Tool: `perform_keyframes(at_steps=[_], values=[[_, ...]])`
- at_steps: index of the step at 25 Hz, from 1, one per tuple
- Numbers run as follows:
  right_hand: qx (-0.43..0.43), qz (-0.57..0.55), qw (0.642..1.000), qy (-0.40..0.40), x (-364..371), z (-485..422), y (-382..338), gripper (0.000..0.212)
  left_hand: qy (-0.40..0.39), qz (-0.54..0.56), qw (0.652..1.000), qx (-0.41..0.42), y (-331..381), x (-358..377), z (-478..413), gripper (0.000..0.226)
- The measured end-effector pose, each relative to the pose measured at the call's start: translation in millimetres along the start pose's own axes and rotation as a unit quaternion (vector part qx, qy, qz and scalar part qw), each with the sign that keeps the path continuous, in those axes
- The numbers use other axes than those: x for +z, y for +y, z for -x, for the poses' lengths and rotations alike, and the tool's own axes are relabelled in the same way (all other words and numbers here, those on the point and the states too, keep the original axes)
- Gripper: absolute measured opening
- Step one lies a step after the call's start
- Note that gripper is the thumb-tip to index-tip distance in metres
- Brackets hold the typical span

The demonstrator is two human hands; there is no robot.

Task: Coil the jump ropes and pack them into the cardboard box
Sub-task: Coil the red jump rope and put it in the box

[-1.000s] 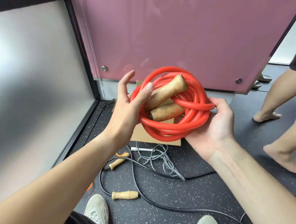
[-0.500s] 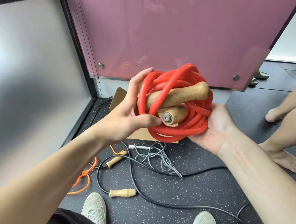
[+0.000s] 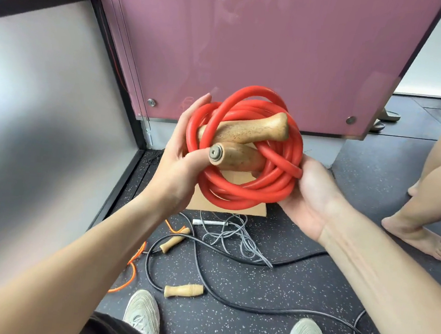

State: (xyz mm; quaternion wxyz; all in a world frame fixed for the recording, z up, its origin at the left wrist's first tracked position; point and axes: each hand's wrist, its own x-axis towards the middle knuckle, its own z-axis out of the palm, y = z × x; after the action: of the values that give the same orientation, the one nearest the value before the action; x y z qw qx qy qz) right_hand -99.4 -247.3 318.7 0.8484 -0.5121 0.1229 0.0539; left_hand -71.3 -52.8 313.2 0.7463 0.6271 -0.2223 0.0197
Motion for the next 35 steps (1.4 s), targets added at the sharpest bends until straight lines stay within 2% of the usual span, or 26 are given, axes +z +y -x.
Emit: perform_keyframes(at_steps=[4, 8, 11, 16, 18, 20, 22, 24, 25, 26, 28, 29, 30, 31, 33, 34, 35], values=[[-0.028, 0.058, 0.994, 0.093, 7.8, 9.4, 17.4, 0.034, 0.019, -0.054, 0.997, 0.055, 4.1, 2.3, 0.4, 0.072], [-0.032, 0.083, 0.988, 0.125, 7.8, 6.9, 18.0, 0.030, 0.054, -0.026, 0.997, 0.046, 4.7, 9.8, -3.5, 0.042], [-0.032, 0.104, 0.989, 0.097, 6.0, 9.0, 11.8, 0.029, 0.072, 0.011, 0.997, 0.025, 8.0, 12.3, -1.7, 0.041], [0.024, 0.083, 0.996, 0.025, 3.9, 11.5, 18.6, 0.026, 0.063, 0.030, 0.998, 0.010, 13.1, 15.7, 2.6, 0.041], [0.025, 0.070, 0.997, 0.029, 3.1, 6.8, 17.1, 0.032, 0.090, 0.044, 0.995, 0.002, 15.9, 16.7, 0.2, 0.042], [-0.015, 0.138, 0.989, 0.053, 2.4, 3.6, 12.8, 0.034, 0.122, 0.089, 0.988, -0.035, 15.5, 13.2, -5.0, 0.043], [-0.054, 0.233, 0.969, 0.062, 3.6, 0.5, 10.2, 0.031, 0.149, 0.133, 0.976, -0.087, 14.2, 4.4, -11.1, 0.048], [-0.116, 0.284, 0.946, 0.102, 4.4, -4.7, 6.8, 0.030, 0.147, 0.169, 0.964, -0.142, 11.3, -4.9, -14.7, 0.070], [-0.183, 0.279, 0.932, 0.138, 5.1, -6.4, 3.4, 0.031, 0.146, 0.181, 0.960, -0.156, 9.5, -8.7, -15.1, 0.077], [-0.271, 0.269, 0.910, 0.159, 6.4, -5.2, 0.1, 0.030, 0.152, 0.180, 0.959, -0.156, 7.1, -9.5, -15.4, 0.074], [-0.433, 0.320, 0.836, 0.110, 14.4, 4.3, -0.6, 0.026, 0.171, 0.160, 0.961, -0.149, 4.1, -4.8, -14.1, 0.053], [-0.473, 0.383, 0.790, 0.070, 18.7, 9.9, 2.6, 0.025, 0.175, 0.145, 0.962, -0.151, 3.5, -0.3, -12.1, 0.045], [-0.477, 0.457, 0.749, 0.047, 22.2, 13.4, 6.2, 0.027, 0.171, 0.129, 0.964, -0.155, 2.1, 4.2, -10.5, 0.038], [-0.449, 0.523, 0.724, 0.044, 24.0, 15.3, 8.3, 0.032, 0.165, 0.112, 0.967, -0.157, 1.3, 8.5, -8.7, 0.033], [-0.353, 0.595, 0.721, 0.040, 19.3, 13.6, 6.1, 0.046, 0.155, 0.074, 0.972, -0.164, 0.2, 16.2, -5.6, 0.032], [-0.321, 0.611, 0.724, 0.030, 15.0, 11.7, 2.8, 0.051, 0.153, 0.065, 0.972, -0.168, -1.1, 18.9, -4.9, 0.033], [-0.314, 0.629, 0.711, 0.026, 11.7, 9.7, 0.1, 0.053, 0.152, 0.064, 0.971, -0.173, -1.7, 21.5, -4.6, 0.033]])
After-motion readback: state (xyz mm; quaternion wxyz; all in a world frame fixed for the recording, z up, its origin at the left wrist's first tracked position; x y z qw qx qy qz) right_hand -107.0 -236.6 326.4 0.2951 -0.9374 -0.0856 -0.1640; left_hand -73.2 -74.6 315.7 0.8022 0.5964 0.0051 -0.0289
